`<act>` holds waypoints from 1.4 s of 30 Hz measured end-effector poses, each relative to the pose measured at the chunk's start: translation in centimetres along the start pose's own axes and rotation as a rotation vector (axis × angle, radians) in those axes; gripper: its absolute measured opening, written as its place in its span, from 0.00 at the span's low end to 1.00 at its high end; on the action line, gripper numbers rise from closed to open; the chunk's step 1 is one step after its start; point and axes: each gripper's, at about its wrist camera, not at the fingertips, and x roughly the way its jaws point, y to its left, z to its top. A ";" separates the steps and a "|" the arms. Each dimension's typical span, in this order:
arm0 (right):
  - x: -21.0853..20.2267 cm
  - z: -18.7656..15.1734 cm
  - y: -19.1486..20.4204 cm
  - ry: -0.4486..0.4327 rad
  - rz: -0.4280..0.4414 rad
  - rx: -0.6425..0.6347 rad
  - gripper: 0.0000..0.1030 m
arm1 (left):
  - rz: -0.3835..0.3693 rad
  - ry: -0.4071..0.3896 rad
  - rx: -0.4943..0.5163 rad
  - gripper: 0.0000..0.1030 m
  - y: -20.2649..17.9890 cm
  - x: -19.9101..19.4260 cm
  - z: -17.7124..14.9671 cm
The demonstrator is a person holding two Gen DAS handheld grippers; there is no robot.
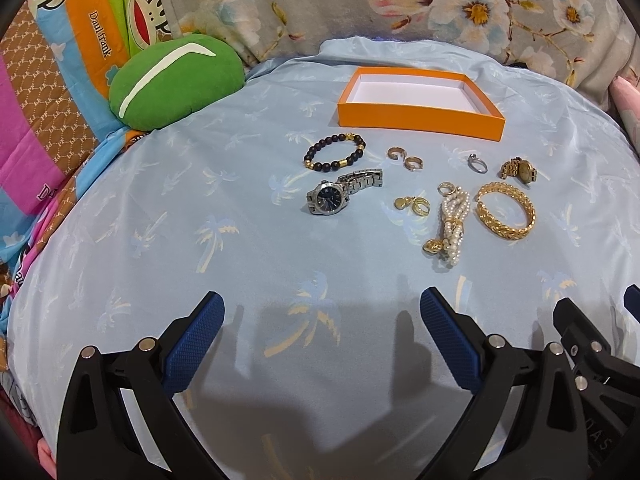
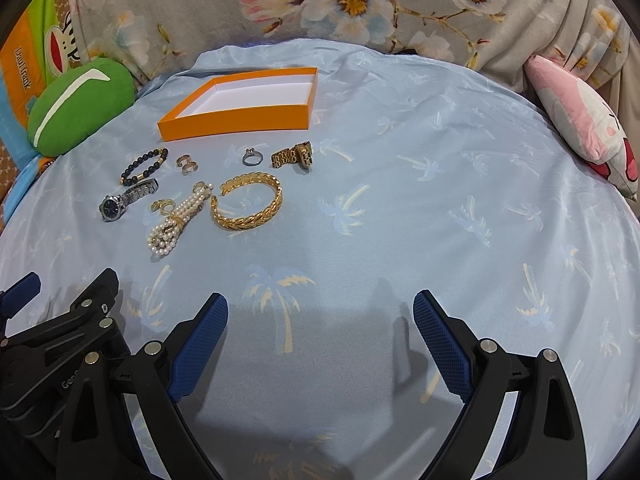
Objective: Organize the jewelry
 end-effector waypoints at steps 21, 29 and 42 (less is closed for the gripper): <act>2.9 6.2 -1.9 -0.062 0.054 -0.022 0.82 | -0.079 -0.018 -0.023 0.94 2.1 2.1 2.4; 6.7 8.7 -1.3 -0.027 0.122 -0.023 0.51 | -0.097 0.007 -0.059 0.94 3.4 4.4 3.7; 9.4 10.2 -0.5 0.043 0.167 -0.024 0.11 | -0.135 0.048 -0.053 0.94 2.6 5.9 4.5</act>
